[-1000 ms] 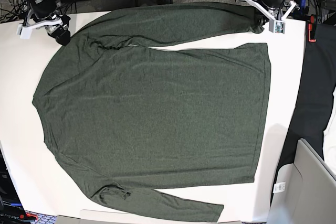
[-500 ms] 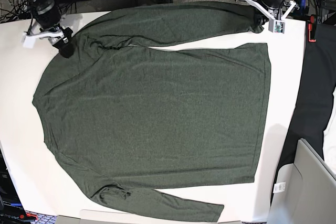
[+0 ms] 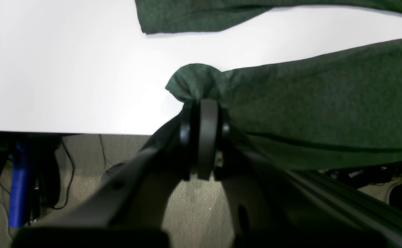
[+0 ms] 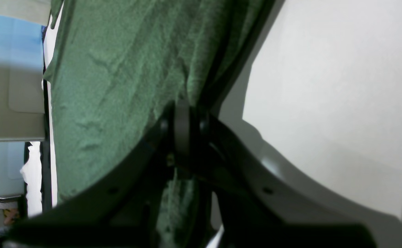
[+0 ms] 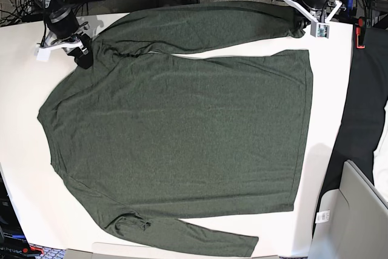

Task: Fold the T-shirt properly
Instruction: 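Lift both shoulder corners and pull them apart to stretch the shirt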

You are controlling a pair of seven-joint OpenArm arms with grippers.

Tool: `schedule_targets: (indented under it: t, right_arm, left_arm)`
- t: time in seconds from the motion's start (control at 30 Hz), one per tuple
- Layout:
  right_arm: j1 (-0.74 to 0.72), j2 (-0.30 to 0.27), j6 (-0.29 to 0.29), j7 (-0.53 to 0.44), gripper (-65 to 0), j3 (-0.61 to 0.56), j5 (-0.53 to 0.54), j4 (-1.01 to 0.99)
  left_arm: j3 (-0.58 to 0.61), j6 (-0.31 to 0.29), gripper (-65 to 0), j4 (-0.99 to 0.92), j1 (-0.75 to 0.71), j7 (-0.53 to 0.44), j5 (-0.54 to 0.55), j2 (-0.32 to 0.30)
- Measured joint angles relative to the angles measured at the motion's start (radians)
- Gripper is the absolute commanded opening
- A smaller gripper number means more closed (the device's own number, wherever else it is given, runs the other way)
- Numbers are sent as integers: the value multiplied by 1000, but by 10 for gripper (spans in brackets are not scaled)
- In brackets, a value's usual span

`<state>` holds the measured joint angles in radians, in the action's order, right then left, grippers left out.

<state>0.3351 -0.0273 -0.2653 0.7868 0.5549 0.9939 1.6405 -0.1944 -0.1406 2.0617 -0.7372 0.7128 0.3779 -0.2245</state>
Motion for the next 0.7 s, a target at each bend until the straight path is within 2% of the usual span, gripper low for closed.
schedule_targets:
  t: [0.13,0.27,0.37,0.43,0.57,0.7]
  right_arm:
    - [53,8,32,33,-643,-1,-4,63]
    - [117,8,29,45,-643,-1,-19,166]
    - [145,-11,-82,42,-643,6,-10,217]
    - [185,-13,-129,41,-643,38,3,246]
    - [255,-14,-129,53,-643,117,79,254]
    - [290,-53,-135,45,-643,142,157,261]
  left_arm:
    - [0,-2,-650,0,0,0,0,-1]
    - [0,-2,-650,0,0,0,0,-2]
    - [0,-2,-650,0,0,0,0,-3]
    - [-2,-2,-650,0,0,0,0,-2]
    - [-5,-1,-650,0,-3,0,0,-3]
    - [-5,-2,-650,0,-12,-3,0,-20]
